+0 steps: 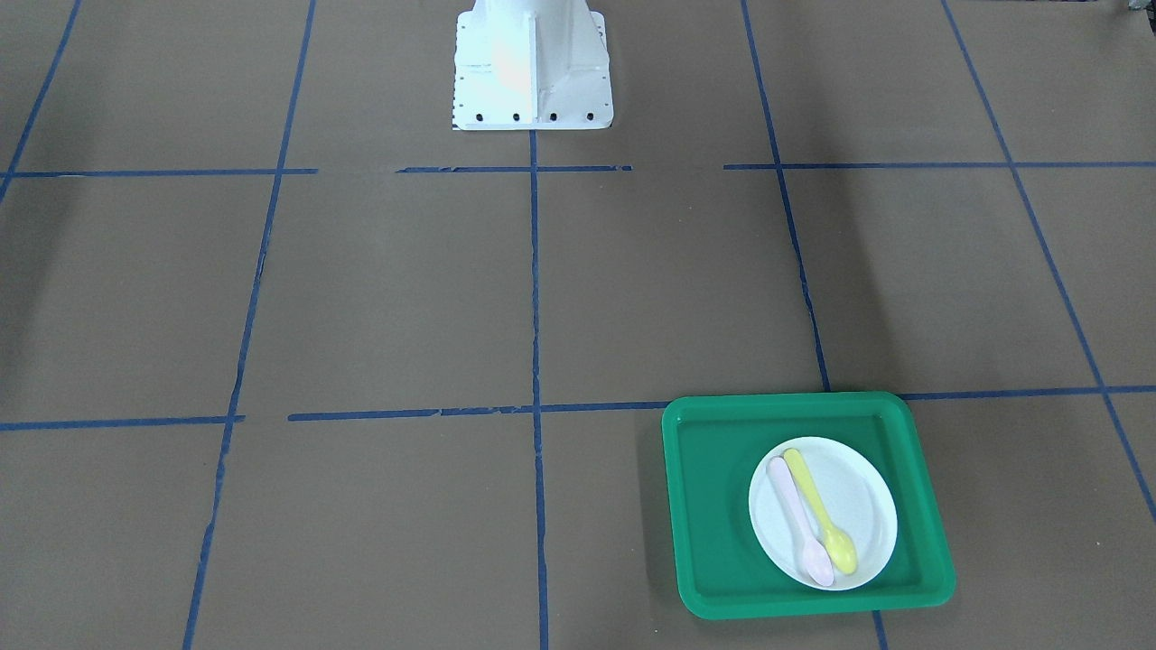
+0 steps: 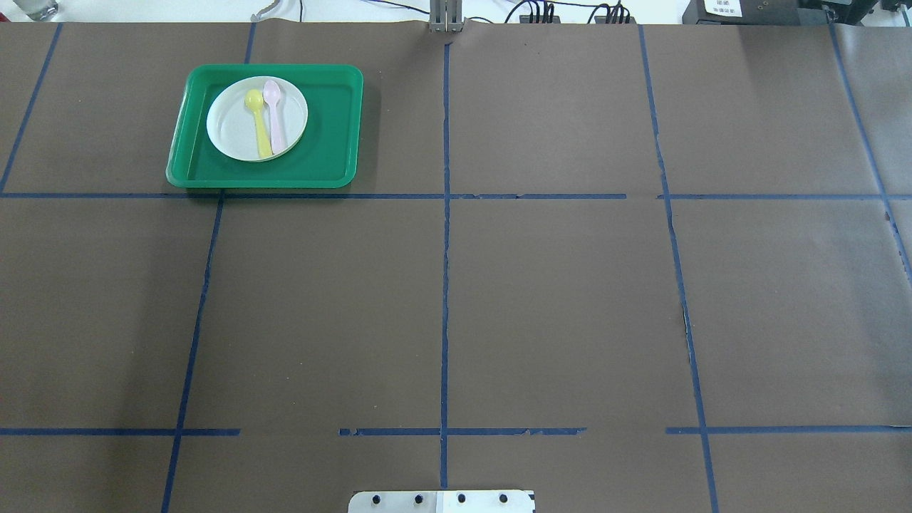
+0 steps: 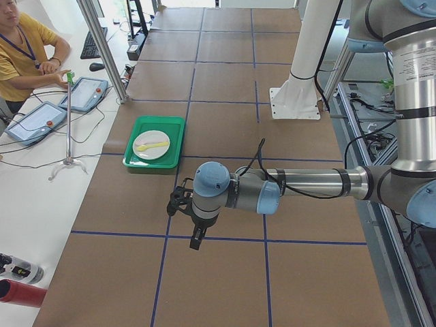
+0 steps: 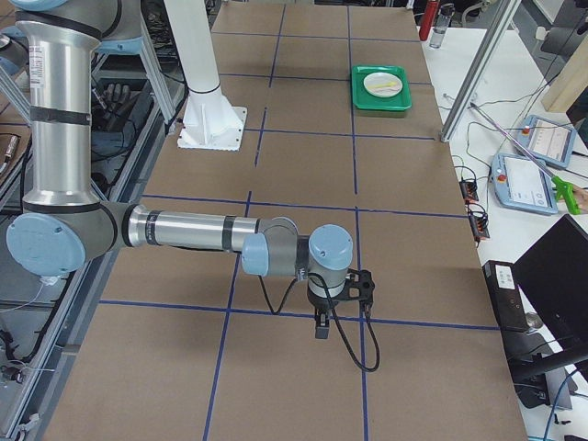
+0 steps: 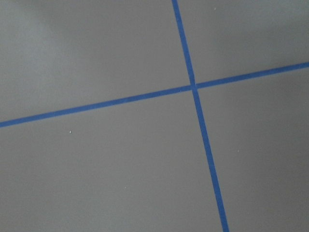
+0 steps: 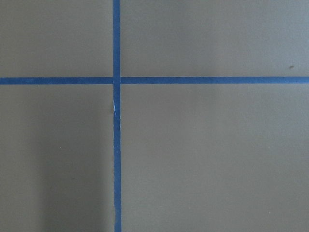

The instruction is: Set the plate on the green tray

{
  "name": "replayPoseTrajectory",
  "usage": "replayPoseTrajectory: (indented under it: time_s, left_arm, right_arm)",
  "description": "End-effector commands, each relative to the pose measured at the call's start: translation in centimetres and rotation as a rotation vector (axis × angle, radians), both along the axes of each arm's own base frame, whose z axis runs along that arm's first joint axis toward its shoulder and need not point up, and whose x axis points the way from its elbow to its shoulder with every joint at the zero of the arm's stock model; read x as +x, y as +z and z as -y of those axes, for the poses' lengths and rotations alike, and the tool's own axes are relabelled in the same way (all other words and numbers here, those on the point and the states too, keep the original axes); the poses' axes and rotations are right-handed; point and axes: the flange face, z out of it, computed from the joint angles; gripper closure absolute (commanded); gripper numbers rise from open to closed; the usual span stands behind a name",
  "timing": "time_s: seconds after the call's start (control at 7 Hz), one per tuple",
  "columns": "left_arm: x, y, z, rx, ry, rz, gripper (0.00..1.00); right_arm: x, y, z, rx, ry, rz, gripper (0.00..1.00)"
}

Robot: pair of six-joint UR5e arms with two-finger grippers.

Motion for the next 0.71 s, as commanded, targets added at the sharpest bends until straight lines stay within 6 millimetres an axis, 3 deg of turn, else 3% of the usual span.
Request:
replayPoseTrajectory:
  time_s: [0.0,0.57]
  left_arm:
    - [-0.01,0.22,0.04,-0.024,0.000,0.002,0.00]
    - [-0.05,0.36,-0.20,-0.030,-0.001,0.000,0.00]
  right_arm:
    - [0.00,-0.04,0.01,0.001,-0.001,0.000,0.00]
    - [0.00,-0.04,0.01,0.001,-0.001,0.000,0.00]
